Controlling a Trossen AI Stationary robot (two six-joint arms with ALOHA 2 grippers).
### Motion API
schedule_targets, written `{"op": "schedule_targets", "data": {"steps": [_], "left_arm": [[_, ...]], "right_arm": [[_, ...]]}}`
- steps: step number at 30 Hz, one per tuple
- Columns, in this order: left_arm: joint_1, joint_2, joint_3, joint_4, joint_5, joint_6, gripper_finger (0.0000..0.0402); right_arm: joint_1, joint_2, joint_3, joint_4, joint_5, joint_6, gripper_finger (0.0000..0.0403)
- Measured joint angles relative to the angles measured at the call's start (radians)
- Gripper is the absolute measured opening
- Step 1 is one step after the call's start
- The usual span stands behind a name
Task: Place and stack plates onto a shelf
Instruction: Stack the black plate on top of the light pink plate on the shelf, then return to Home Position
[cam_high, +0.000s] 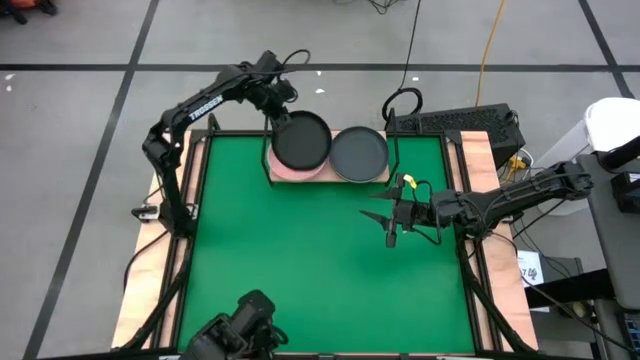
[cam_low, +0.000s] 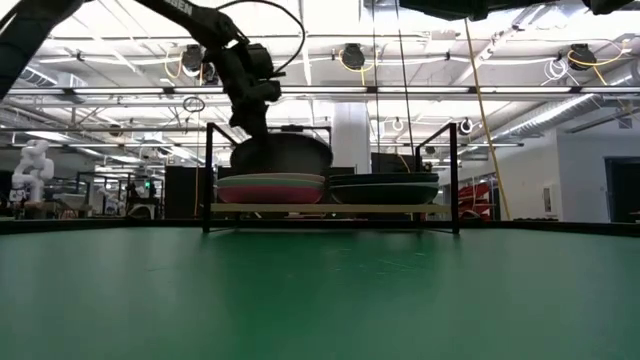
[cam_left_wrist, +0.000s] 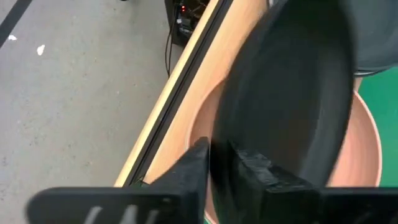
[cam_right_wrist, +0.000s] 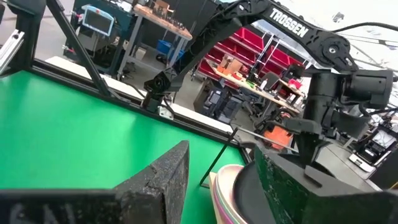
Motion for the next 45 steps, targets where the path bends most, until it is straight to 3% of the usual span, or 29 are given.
{"op": "schedule_targets", "data": {"steps": [9, 15, 20, 24, 28, 31, 34, 38, 45], "left_arm": [[-0.012, -0.005, 0.000, 0.022, -0.028, -0.004, 0.0158], [-0.023, -0.115, 0.000, 0.021, -0.013, -0.014, 0.0176], [-0.068, -0.315, 0.000, 0.038, 0.030, -0.030, 0.0130], [-0.135, -0.477, 0.000, 0.094, 0.031, -0.045, 0.0068], [-0.227, -0.604, 0.000, 0.102, 0.031, -0.074, 0.0012], [-0.314, -0.674, -0.022, 0.115, 0.009, -0.103, 0.0005], [-0.402, -0.735, -0.091, 0.124, -0.051, -0.150, 0.0004], [-0.508, -0.848, -0.243, 0.158, -0.105, -0.219, 0.0003], [-0.723, -1.130, -0.699, 0.450, -0.246, -0.332, 0.0002]], "right_arm": [[-0.013, 0.000, 0.000, -0.001, 0.000, -0.009, 0.0166], [-0.013, -0.016, 0.000, -0.008, 0.026, 0.030, 0.0166], [-0.014, -0.123, 0.000, -0.059, 0.016, 0.056, 0.0152], [-0.054, -0.238, 0.000, -0.119, -0.077, 0.059, 0.0127], [-0.118, -0.345, 0.000, -0.163, -0.180, 0.095, 0.0090], [-0.160, -0.404, 0.000, -0.217, -0.216, 0.122, 0.0053], [-0.184, -0.445, 0.000, -0.287, -0.218, 0.150, 0.0013], [-0.190, -0.472, 0.000, -0.385, -0.245, 0.219, 0.0005], [-0.189, -0.537, 0.000, -0.558, -0.272, 0.292, 0.0001]]}}
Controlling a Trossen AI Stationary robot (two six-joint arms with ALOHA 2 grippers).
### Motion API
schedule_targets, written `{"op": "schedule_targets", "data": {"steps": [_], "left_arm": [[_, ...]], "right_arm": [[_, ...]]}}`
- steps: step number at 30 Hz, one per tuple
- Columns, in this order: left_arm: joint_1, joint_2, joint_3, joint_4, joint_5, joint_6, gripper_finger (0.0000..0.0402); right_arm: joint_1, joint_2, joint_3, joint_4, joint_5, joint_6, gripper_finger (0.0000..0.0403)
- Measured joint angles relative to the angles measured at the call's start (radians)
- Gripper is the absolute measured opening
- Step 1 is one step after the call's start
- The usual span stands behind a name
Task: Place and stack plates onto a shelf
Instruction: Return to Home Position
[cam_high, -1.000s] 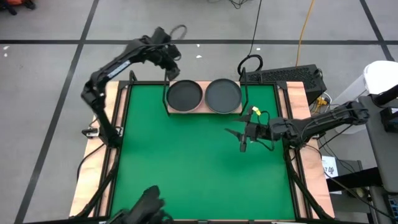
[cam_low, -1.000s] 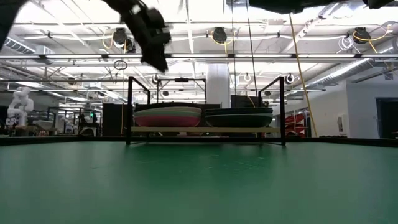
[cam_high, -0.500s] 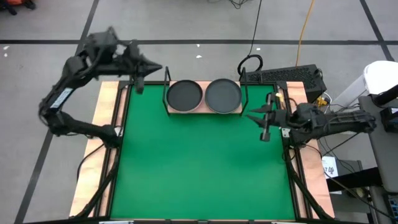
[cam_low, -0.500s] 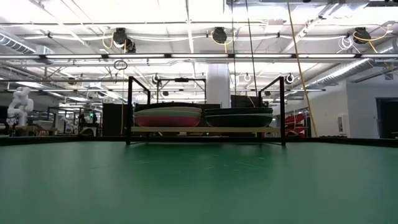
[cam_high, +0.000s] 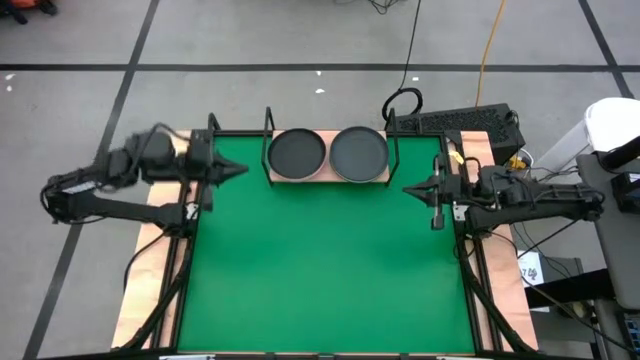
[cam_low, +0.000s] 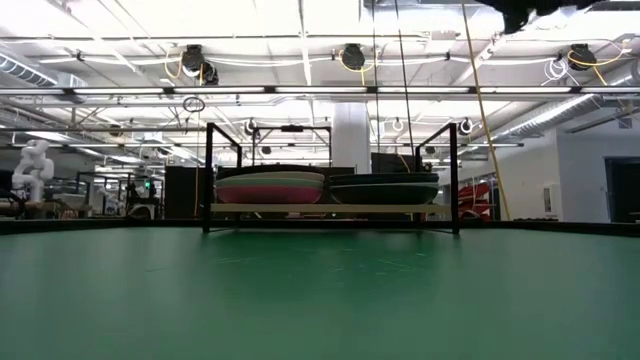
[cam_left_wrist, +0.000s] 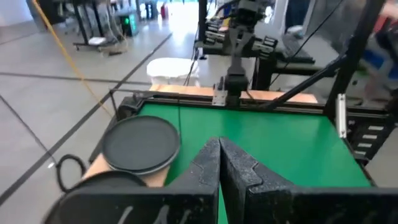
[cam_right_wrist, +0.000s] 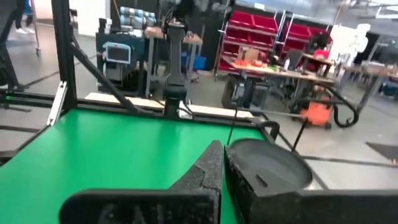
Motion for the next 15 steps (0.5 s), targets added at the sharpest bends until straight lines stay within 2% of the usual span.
{"op": "schedule_targets", "data": {"steps": [3, 6, 8, 11, 15], "left_arm": [[-0.055, -0.127, -0.196, 0.157, -0.023, -0.034, 0.0001], [-0.099, -0.235, -0.388, 0.327, -0.028, -0.043, 0.0001], [-0.119, -0.292, -0.497, 0.424, -0.028, -0.042, 0.0001], [-0.134, -0.363, -0.619, 0.525, -0.029, -0.039, 0.0001], [-0.140, -0.436, -0.725, 0.629, -0.033, -0.030, 0.0001]], "right_arm": [[0.000, -0.050, -0.018, -0.001, -0.053, 0.027, 0.0000], [0.001, -0.119, -0.097, 0.078, -0.133, 0.042, 0.0000], [0.001, -0.173, -0.167, 0.119, -0.135, 0.056, 0.0000], [0.001, -0.257, -0.262, 0.176, -0.098, 0.073, 0.0000], [0.001, -0.340, -0.368, 0.277, -0.100, 0.107, 0.0000]]}}
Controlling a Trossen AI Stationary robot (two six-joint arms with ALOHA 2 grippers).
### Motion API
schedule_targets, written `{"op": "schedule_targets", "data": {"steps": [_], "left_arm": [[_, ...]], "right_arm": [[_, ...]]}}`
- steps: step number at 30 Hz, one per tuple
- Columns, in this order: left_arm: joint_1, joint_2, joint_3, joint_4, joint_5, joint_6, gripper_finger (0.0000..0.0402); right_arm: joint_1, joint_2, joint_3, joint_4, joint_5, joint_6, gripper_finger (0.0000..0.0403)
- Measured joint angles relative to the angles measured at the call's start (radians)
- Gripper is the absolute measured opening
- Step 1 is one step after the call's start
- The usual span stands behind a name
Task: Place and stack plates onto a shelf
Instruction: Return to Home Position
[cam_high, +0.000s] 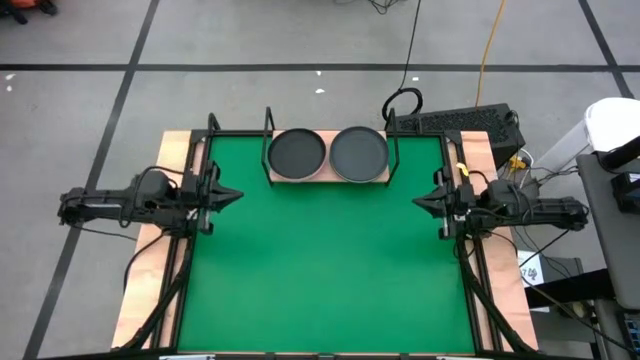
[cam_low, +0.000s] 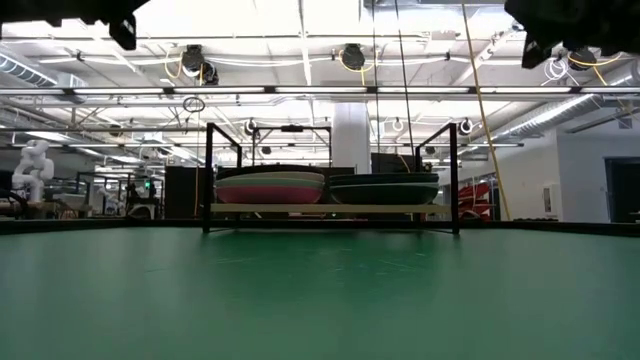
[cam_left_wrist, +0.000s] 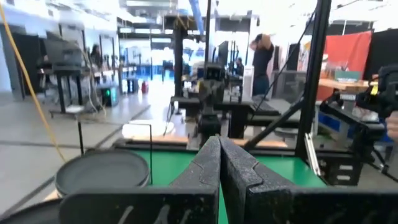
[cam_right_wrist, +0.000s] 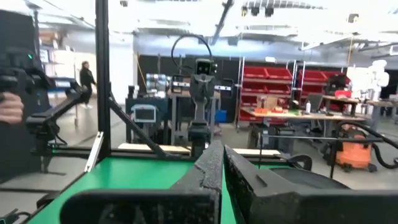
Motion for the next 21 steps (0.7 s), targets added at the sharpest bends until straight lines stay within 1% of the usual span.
{"op": "schedule_targets", "data": {"steps": [4, 7, 10, 14, 15, 21], "left_arm": [[0.000, -0.044, -0.086, 0.064, -0.013, 0.024, 0.0001], [0.001, -0.058, -0.156, 0.164, -0.020, 0.039, 0.0001], [0.002, -0.057, -0.245, 0.290, -0.031, 0.041, 0.0001], [0.016, -0.057, -0.364, 0.514, -0.019, 0.041, 0.0001], [0.021, -0.058, -0.377, 0.533, -0.012, 0.040, 0.0001], [0.034, -0.057, -0.376, 0.501, 0.037, 0.021, 0.0001]], "right_arm": [[0.000, -0.055, -0.055, 0.025, 0.005, -0.019, 0.0000], [0.000, -0.073, -0.072, 0.023, 0.006, -0.023, 0.0000], [0.000, -0.086, -0.081, 0.026, 0.007, -0.043, 0.0000], [0.000, -0.109, -0.091, 0.024, 0.008, -0.092, 0.0000], [0.000, -0.115, -0.092, 0.028, 0.008, -0.101, 0.0000], [0.000, -0.126, -0.104, 0.020, 0.016, -0.140, 0.0000]]}}
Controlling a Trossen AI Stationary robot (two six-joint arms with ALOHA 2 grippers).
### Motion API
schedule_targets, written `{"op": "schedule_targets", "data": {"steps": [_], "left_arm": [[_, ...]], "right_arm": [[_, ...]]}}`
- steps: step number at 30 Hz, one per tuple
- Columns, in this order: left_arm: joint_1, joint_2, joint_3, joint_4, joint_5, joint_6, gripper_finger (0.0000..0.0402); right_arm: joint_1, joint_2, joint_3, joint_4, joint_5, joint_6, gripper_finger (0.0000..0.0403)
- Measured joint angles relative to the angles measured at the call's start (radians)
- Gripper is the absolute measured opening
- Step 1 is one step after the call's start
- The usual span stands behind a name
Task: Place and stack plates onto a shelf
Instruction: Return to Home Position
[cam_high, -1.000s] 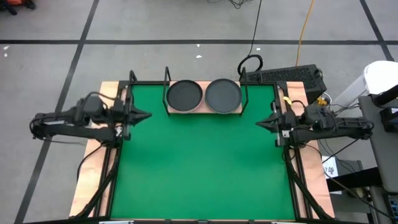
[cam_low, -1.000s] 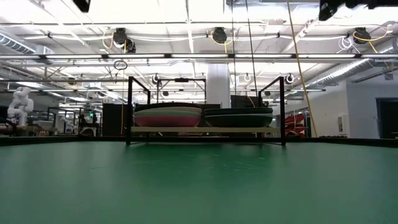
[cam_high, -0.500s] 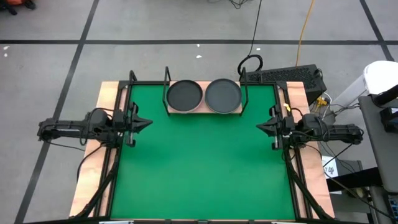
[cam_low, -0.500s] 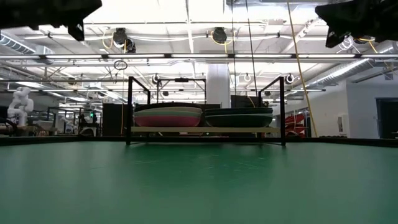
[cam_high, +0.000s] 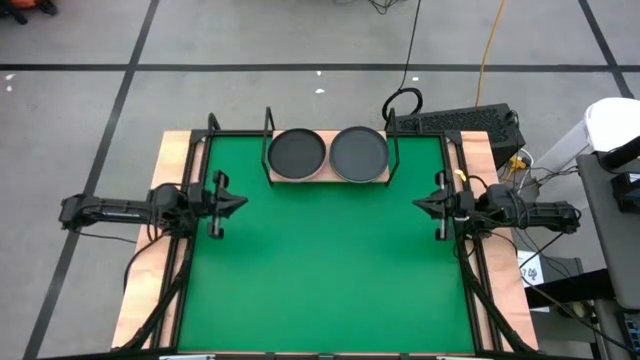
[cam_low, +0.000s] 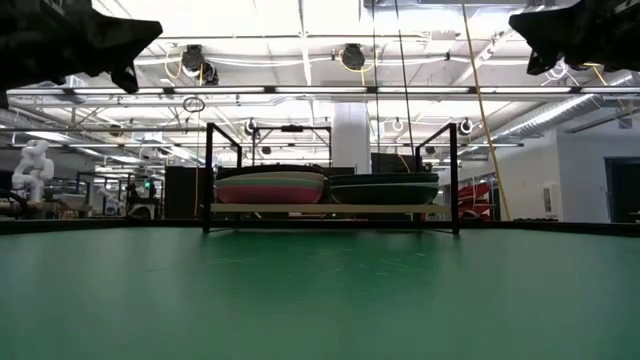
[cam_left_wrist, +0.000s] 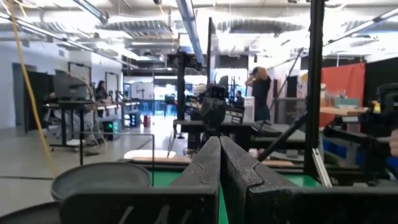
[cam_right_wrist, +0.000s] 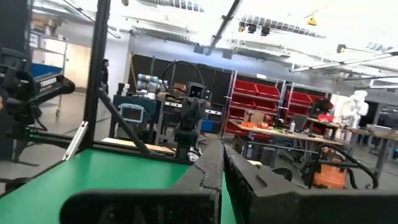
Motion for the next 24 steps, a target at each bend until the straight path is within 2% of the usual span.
{"op": "schedule_targets", "data": {"steps": [9, 14, 18, 24], "left_arm": [[0.012, 0.000, 0.000, -0.069, 0.009, 0.025, 0.0001], [0.022, 0.000, 0.000, -0.095, 0.009, 0.022, 0.0001], [0.022, 0.000, 0.000, -0.093, 0.010, 0.022, 0.0001], [0.022, 0.000, 0.000, -0.093, 0.010, 0.019, 0.0001]], "right_arm": [[0.000, -0.001, -0.006, -0.046, 0.011, 0.020, 0.0000], [0.000, -0.001, -0.062, 0.003, 0.011, 0.036, 0.0000], [0.000, 0.000, -0.128, 0.110, 0.010, 0.047, 0.0000], [0.000, 0.000, -0.129, 0.104, 0.008, 0.048, 0.0000]]}}
